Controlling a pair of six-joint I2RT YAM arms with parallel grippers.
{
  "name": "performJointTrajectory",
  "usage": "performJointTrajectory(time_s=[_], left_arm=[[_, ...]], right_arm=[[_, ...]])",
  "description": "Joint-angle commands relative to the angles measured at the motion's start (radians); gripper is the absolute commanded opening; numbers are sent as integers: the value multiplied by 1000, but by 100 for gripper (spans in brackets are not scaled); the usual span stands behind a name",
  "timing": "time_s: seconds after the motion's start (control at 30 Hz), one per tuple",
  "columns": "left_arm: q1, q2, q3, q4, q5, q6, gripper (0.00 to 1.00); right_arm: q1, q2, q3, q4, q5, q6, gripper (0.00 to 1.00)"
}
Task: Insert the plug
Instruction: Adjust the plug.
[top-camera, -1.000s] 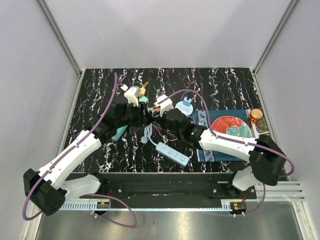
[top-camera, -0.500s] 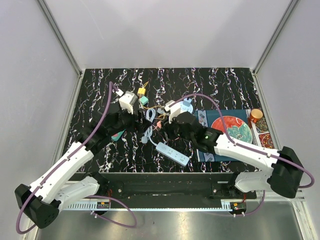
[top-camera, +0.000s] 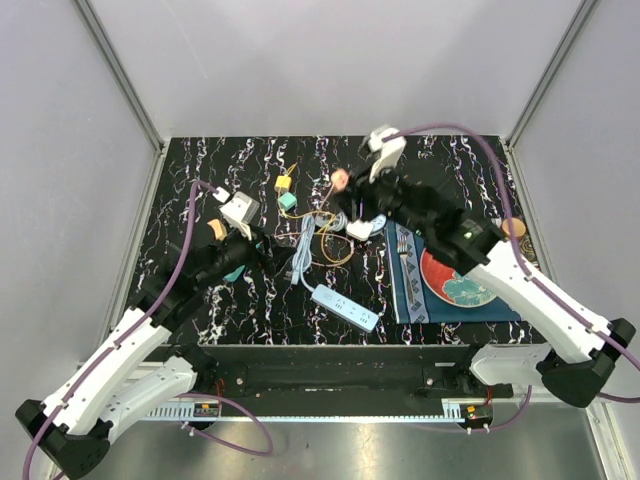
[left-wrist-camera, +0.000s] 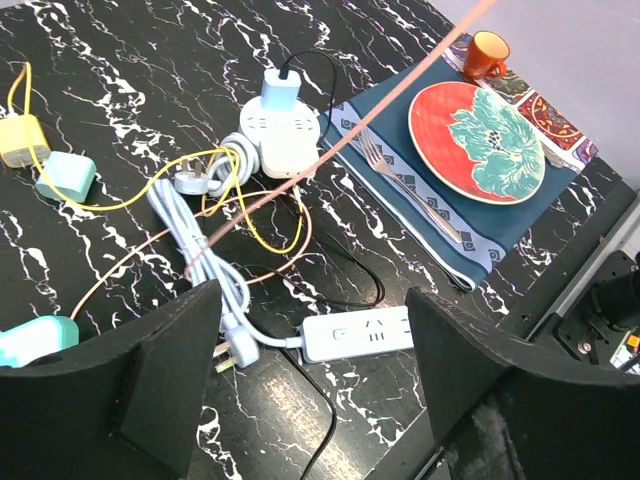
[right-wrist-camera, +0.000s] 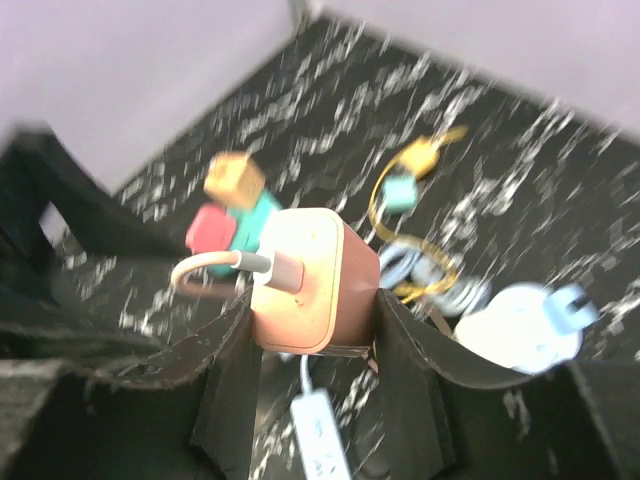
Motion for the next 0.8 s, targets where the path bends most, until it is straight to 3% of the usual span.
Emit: performJointTrajectory(time_s=[0.0, 0.1, 0.17, 0.23, 0.43, 0.77], left_arm=[[-3, -19, 22, 12, -57, 22, 78], [-3, -25, 19, 5, -80, 20, 78], [-3, -23, 19, 0, -94, 19, 78], [-3, -23, 15, -1, -105, 19, 78], [-3, -17, 4, -1, -88, 23, 78], [-14, 4, -47, 23, -8, -17, 78]], right_arm=[[-42, -7, 235, 11, 119, -104, 0], [-47, -39, 266, 103, 207, -98, 0], [-47, -102, 188, 223, 227, -90, 0], [-48, -128, 136, 232, 232, -86, 0], [-53, -119, -40, 45, 207, 6, 0], [-61, 2, -315, -144, -59, 223, 0]])
